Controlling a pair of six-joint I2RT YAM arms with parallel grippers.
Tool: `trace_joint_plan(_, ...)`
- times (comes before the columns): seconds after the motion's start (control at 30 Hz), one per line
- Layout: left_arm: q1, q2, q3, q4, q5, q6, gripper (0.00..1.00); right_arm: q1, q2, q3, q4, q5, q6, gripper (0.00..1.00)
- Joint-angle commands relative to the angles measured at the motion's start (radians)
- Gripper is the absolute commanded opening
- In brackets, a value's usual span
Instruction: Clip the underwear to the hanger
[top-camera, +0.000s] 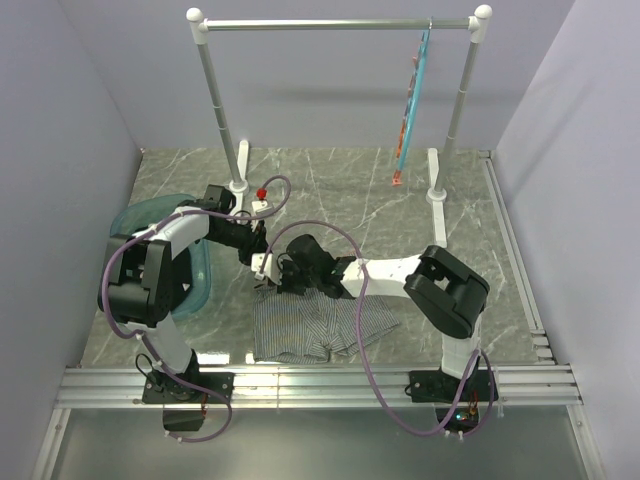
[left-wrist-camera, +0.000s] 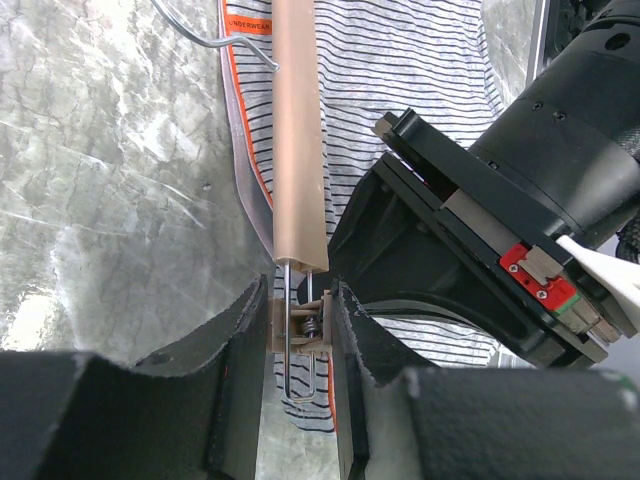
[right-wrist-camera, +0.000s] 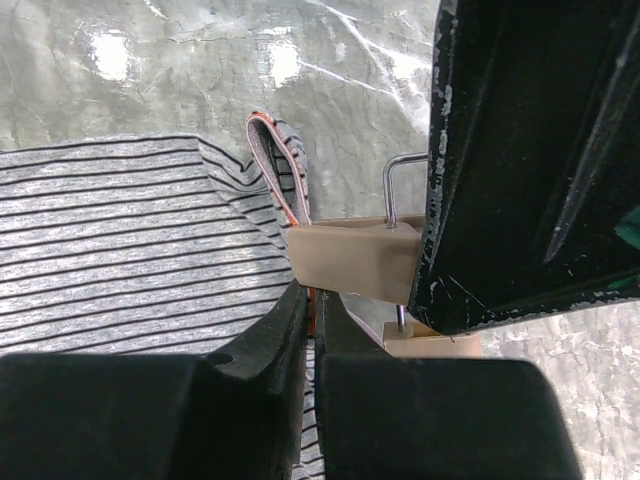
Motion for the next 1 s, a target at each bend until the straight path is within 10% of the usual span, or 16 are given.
trace_joint_plan(0.0,-0.010,-0.014,0.000,0.004,0.007,-0.014,0.07,-0.012,-0.046,0.012,0.056,-0.019,0.025,0.00)
trace_joint_plan(0.33,-0.010,-0.008,0.019,0.041,-0.026,-0.085,0.44,-0.012,-0.062,-0.013,0.084,-0.012,0.017,0.00)
trace_joint_plan(0.97,0.018,-0.018,0.094,0.066,-0.081,-0.214,0.68,-0.012,-0.088,-0.057,0.119,-0.012,0.001,0.00)
